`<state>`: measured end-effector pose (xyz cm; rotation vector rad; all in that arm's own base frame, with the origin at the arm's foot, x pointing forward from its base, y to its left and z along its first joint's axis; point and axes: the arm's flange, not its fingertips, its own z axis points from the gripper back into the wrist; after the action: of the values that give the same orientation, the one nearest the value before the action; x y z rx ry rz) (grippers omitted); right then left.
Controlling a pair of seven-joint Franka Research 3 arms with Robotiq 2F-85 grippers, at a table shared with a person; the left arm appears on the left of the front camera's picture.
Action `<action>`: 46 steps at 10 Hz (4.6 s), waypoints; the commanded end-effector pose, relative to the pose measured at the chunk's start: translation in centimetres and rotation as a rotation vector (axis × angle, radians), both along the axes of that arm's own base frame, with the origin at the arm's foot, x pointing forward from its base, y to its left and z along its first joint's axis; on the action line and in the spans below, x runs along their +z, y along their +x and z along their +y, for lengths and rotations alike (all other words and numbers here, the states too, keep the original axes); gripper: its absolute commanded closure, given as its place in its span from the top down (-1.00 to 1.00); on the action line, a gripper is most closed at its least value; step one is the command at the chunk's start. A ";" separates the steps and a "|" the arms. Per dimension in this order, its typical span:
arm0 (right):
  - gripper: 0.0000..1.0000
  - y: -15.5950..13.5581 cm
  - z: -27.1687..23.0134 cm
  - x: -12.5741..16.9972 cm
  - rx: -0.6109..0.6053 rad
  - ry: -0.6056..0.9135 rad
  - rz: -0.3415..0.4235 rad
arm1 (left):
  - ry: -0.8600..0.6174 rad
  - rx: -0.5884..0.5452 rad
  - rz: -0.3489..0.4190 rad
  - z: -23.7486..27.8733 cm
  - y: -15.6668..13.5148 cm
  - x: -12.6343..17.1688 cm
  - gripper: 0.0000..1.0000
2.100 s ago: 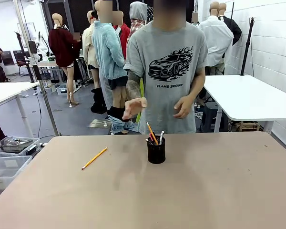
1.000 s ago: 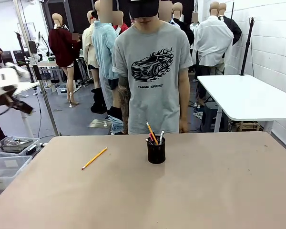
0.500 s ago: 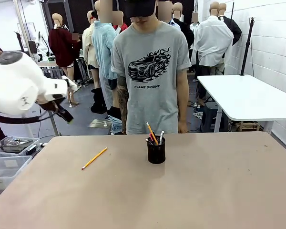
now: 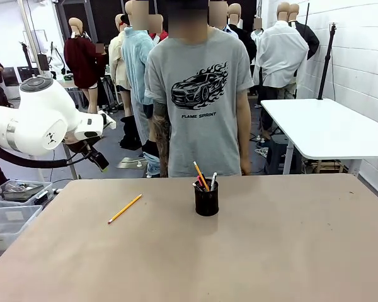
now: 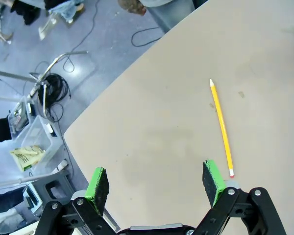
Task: Place the pens into the pen holder.
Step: Pick up a writing instrument from the table and place it into the Pen holder.
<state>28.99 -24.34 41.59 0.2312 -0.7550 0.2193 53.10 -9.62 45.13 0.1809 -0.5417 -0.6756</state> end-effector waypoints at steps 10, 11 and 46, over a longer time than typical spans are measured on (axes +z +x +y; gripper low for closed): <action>0.50 0.0 -0.1 0.0 0.013 -0.003 0.001 | 0.032 -0.089 0.409 -7.6 5.9 -11.2 1.00; 0.50 0.0 -0.1 0.0 0.013 -0.003 0.001 | 0.029 -0.079 0.415 -7.9 6.1 -11.9 1.00; 0.50 0.0 -0.1 0.0 0.013 -0.003 0.001 | -1.161 -0.967 -0.031 -7.0 5.9 -4.8 -1.00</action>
<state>28.99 -24.35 41.59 0.2311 -0.7550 0.2191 57.51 -16.39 41.67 -1.0798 -0.9398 -1.1355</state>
